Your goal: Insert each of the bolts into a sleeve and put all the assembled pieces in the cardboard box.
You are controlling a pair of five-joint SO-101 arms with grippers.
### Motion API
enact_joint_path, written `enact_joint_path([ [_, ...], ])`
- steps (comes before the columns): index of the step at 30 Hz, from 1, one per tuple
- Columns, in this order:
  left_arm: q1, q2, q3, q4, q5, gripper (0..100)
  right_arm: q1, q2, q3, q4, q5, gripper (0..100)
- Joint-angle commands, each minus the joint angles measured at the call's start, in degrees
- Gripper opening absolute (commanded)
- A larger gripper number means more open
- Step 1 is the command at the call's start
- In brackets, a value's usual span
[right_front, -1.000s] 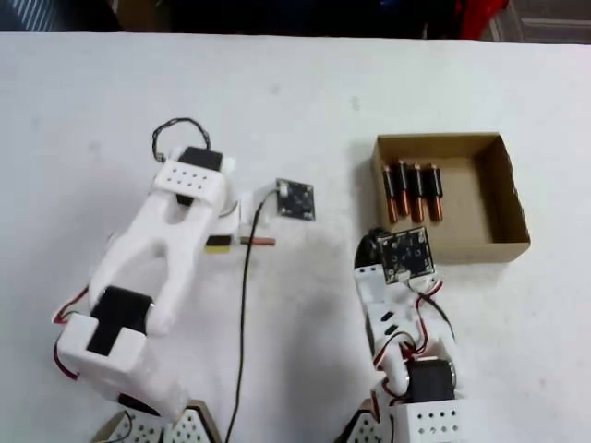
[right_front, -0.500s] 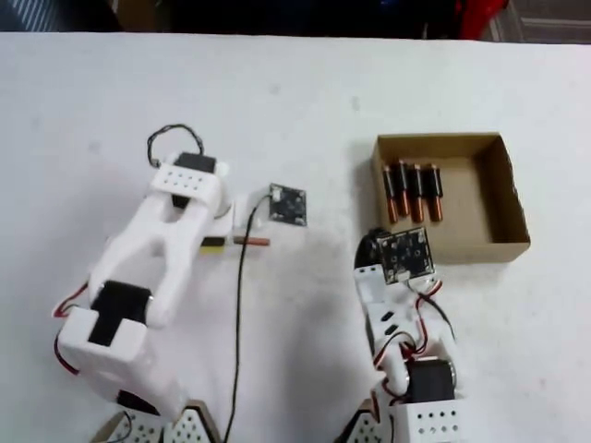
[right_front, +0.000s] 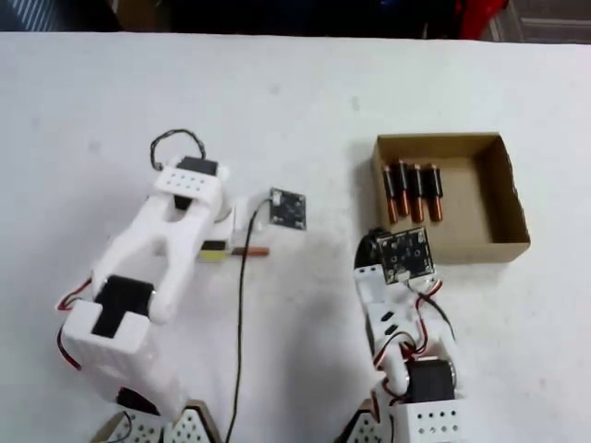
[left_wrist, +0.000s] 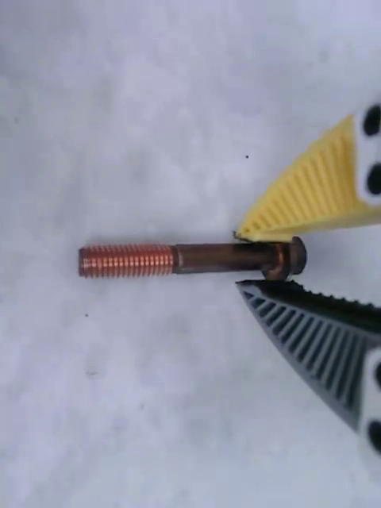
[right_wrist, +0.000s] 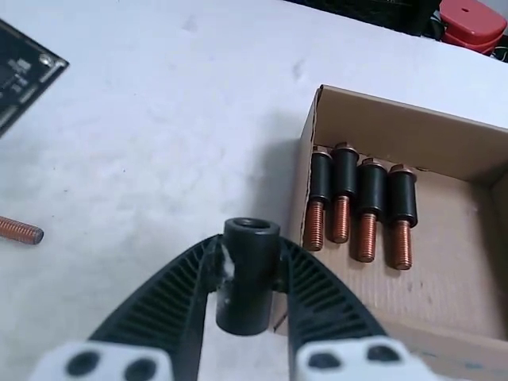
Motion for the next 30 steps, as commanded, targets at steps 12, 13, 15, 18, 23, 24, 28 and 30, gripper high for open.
enact_joint_path([
  [12,-0.04,-18.86,-0.18,-0.62,9.05,11,0.04,-0.48,-0.44,-1.36,0.88,1.7],
  [13,0.22,-20.70,-0.18,-0.62,12.40,11,0.04,-0.48,-0.44,-1.36,0.88,1.7],
  [15,0.48,-24.31,-0.09,-0.62,18.90,11,0.04,-0.48,-0.44,-1.36,0.97,1.7],
  [18,0.48,-28.79,-0.09,-0.62,29.10,11,0.04,-0.48,-0.44,-1.36,0.97,1.7],
  [23,0.31,-34.51,-0.09,2.11,43.78,11,0.04,-0.48,-0.09,-1.36,1.05,1.7],
  [24,0.57,-35.21,-0.09,4.04,45.80,11,0.04,-0.48,0.26,-1.71,1.14,1.7],
  [28,1.63,-36.00,-0.09,11.60,50.20,11,-0.31,-0.48,0.35,-1.71,1.14,1.7],
  [30,1.54,-36.00,0.00,14.51,52.22,11,-1.45,-0.48,0.53,-1.71,1.14,1.7],
])
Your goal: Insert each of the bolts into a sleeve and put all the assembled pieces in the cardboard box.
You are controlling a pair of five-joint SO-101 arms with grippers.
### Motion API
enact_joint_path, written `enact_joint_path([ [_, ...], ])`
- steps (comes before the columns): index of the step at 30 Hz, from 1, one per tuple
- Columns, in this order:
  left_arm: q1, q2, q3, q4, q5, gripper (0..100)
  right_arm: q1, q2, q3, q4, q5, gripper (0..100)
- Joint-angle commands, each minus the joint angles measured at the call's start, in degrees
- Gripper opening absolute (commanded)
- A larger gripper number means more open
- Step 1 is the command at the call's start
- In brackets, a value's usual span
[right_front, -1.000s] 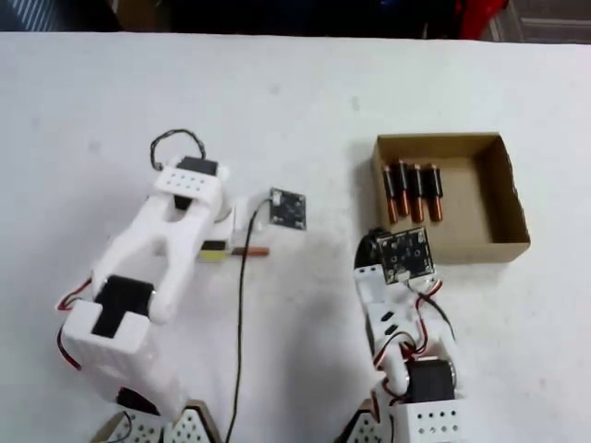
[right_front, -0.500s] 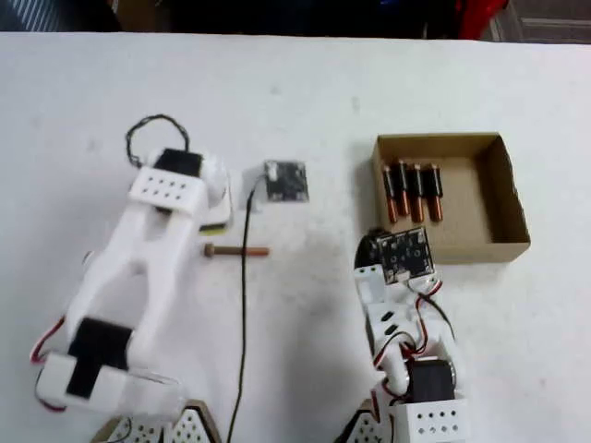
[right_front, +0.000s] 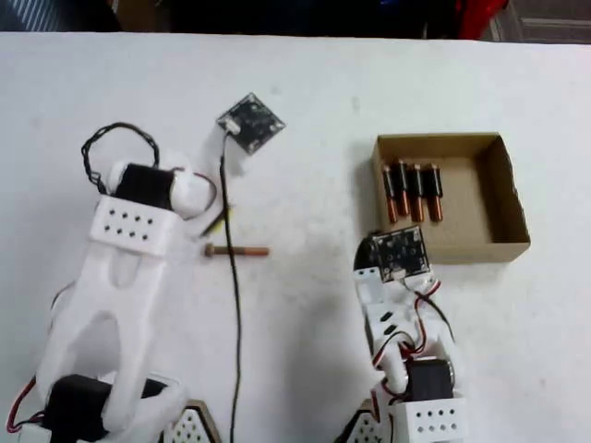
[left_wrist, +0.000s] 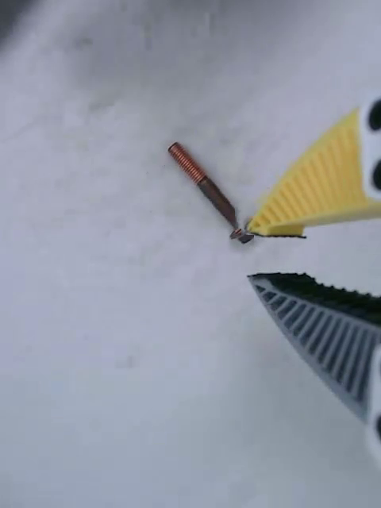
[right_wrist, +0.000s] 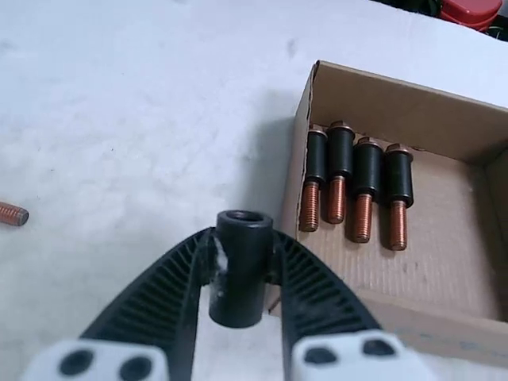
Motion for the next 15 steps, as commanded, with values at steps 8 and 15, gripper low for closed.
enact_joint_path([
  [8,0.57,-2.68,1.58,12.92,13.01,11,-1.98,-0.48,-0.62,-1.45,1.05,1.7],
  [15,1.01,-2.59,14.86,4.84,14.86,11,-1.98,-0.48,-0.62,-1.45,1.05,1.7],
])
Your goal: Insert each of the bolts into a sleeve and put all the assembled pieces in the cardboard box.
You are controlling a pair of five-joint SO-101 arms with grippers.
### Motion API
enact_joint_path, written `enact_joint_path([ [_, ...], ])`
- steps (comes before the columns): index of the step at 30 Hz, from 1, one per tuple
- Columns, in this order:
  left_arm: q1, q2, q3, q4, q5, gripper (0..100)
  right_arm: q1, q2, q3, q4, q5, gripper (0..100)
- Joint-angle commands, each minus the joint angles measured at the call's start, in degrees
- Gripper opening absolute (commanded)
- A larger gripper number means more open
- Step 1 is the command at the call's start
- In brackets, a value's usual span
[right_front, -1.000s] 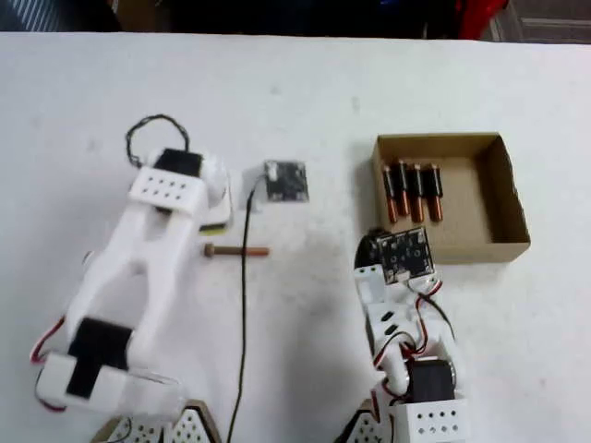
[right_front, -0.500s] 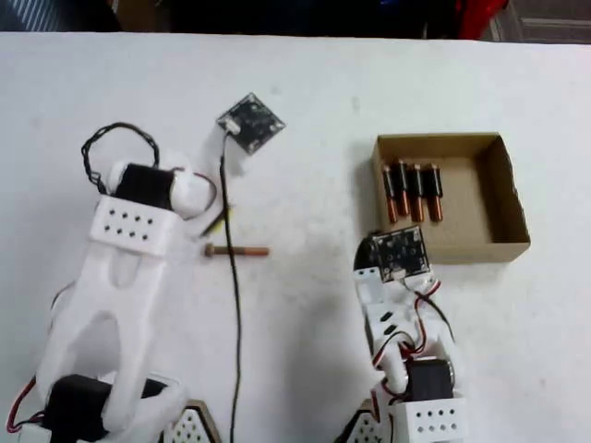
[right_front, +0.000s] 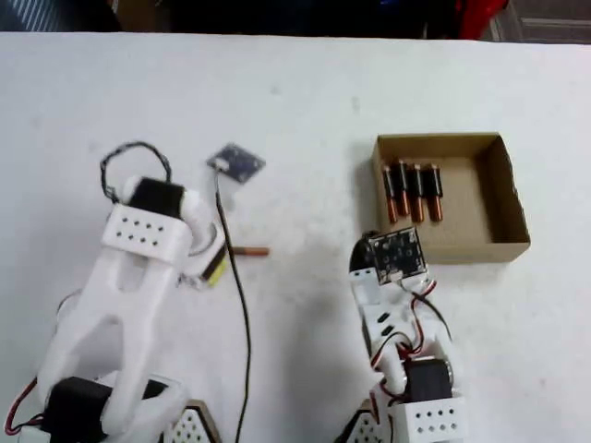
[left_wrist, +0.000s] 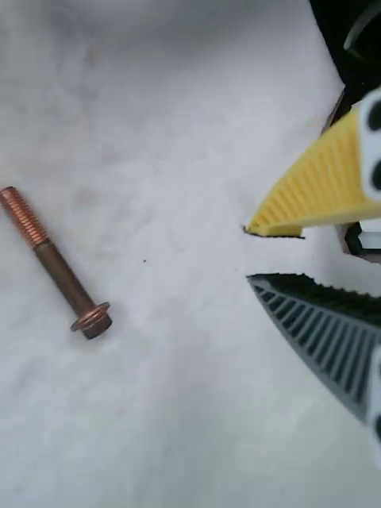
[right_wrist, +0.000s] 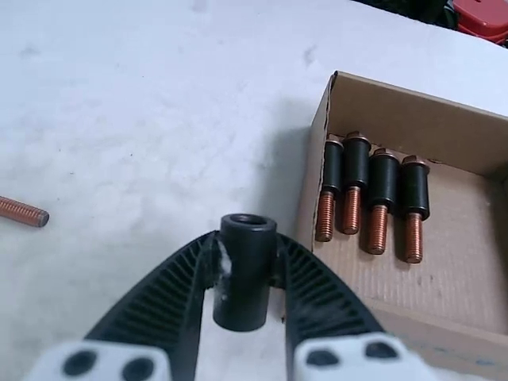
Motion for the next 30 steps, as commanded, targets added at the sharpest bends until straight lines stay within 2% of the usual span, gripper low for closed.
enact_joint_path([
  [1,0.04,-1.89,2.81,-8.70,4.31,11,-0.40,-0.48,-0.62,-1.45,0.70,1.7],
  [6,-0.13,-1.71,6.07,-18.73,20.22,11,-0.40,-0.48,-0.53,-1.45,0.70,1.7],
  [12,-0.13,-1.71,12.04,-26.37,30.24,11,-0.31,-0.48,-0.53,-1.45,0.70,1.7],
  [21,-0.22,-1.71,18.20,-40.97,50.64,12,-0.22,-0.48,-0.53,-1.45,0.70,1.7],
  [25,-0.13,-1.71,22.07,-47.56,59.25,24,-0.22,-0.48,-0.53,-1.45,0.70,1.7],
  [30,-0.13,-1.71,25.05,-48.44,65.41,37,-0.22,-0.48,-0.53,-1.45,0.70,1.7],
])
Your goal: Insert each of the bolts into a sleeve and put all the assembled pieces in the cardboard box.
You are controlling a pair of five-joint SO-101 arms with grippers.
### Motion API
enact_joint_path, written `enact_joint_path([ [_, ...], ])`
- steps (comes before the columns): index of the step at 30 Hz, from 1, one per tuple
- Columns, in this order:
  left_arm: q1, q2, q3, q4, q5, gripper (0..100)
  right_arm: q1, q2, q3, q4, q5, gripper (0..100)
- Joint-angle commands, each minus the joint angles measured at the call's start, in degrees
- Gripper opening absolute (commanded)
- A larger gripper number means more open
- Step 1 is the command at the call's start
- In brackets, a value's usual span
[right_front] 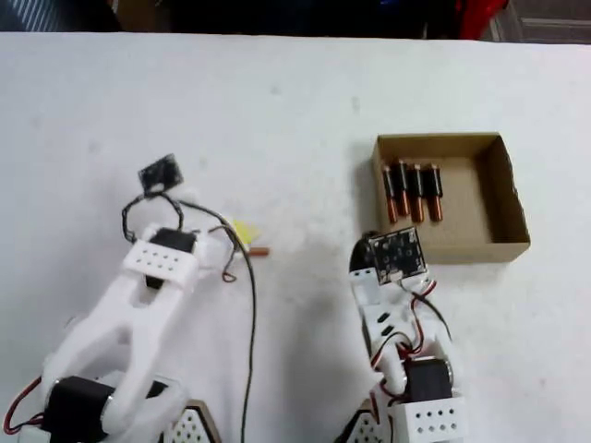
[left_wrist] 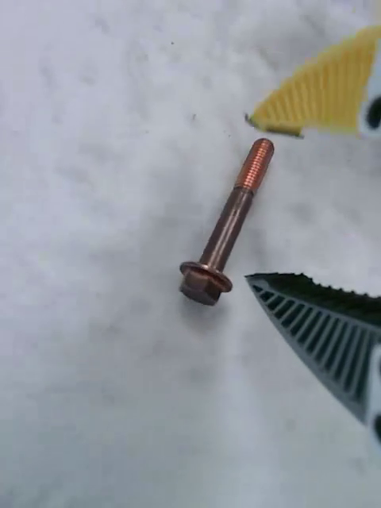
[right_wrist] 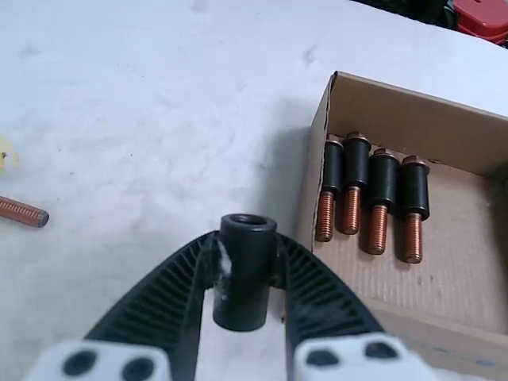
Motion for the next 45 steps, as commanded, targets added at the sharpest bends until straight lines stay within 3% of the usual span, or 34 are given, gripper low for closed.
enact_joint_path([
  [1,-0.13,-1.71,0.18,-1.58,4.40,38,-0.22,-0.48,-0.53,-1.45,0.70,1.7],
  [9,-0.48,-1.63,0.26,-1.93,10.81,36,-0.22,-0.48,-0.53,-1.45,0.70,1.7],
  [15,-0.48,-1.36,0.26,-2.73,10.99,36,-0.31,-0.48,-0.53,-1.36,0.70,1.7],
  [23,-0.75,9.36,-0.97,-11.16,11.08,36,-0.31,-0.48,-0.53,-1.36,0.70,1.7],
  [30,-1.71,14.02,-4.22,-11.60,11.08,36,-0.31,-0.48,-0.53,-1.36,0.70,1.7],
  [37,-5.32,21.76,-11.34,-10.99,11.08,36,-0.31,-0.48,-0.53,-1.36,0.70,1.7],
  [45,-4.88,23.60,-18.90,-1.05,11.08,36,-0.31,-0.48,-0.53,-1.36,0.70,1.7],
])
